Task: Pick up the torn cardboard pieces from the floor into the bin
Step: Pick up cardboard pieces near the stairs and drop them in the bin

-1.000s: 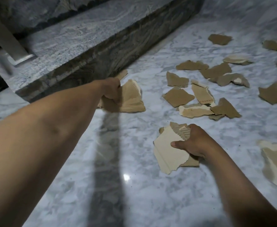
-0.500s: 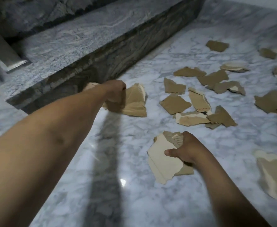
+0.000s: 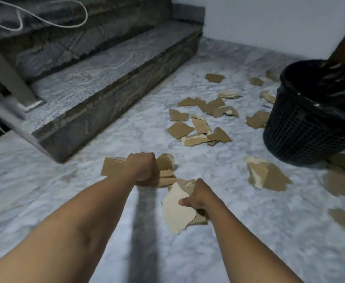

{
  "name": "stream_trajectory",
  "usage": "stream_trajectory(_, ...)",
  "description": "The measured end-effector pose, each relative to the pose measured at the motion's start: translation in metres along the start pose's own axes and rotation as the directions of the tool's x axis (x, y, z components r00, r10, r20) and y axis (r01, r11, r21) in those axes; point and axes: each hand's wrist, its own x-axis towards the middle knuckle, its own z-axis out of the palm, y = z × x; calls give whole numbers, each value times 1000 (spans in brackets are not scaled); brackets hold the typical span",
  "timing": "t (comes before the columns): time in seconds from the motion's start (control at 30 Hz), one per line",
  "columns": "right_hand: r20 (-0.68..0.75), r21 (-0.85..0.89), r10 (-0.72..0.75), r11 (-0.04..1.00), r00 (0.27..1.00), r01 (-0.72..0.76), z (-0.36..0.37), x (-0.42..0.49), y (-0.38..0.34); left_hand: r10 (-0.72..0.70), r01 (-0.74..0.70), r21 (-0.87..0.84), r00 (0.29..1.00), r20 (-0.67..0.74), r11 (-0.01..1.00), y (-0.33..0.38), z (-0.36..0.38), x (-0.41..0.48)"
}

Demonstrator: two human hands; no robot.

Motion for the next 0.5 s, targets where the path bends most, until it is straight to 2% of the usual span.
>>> stream_trajectory(0.13, 6, -3, 9, 1000, 1000, -9, 6, -28, 23, -24, 29, -70, 997, 77, 997, 10, 13, -25)
stream_trajectory(0.33, -8, -2, 28, 1000, 1000, -28, 10, -47, 46, -8, 12, -96, 999, 42, 995, 10, 23, -39)
stream_trajectory(0.5, -26, -20, 18, 1000, 1000, -18, -3, -58, 54, 1, 10, -151, 998, 70, 988, 9, 20, -39)
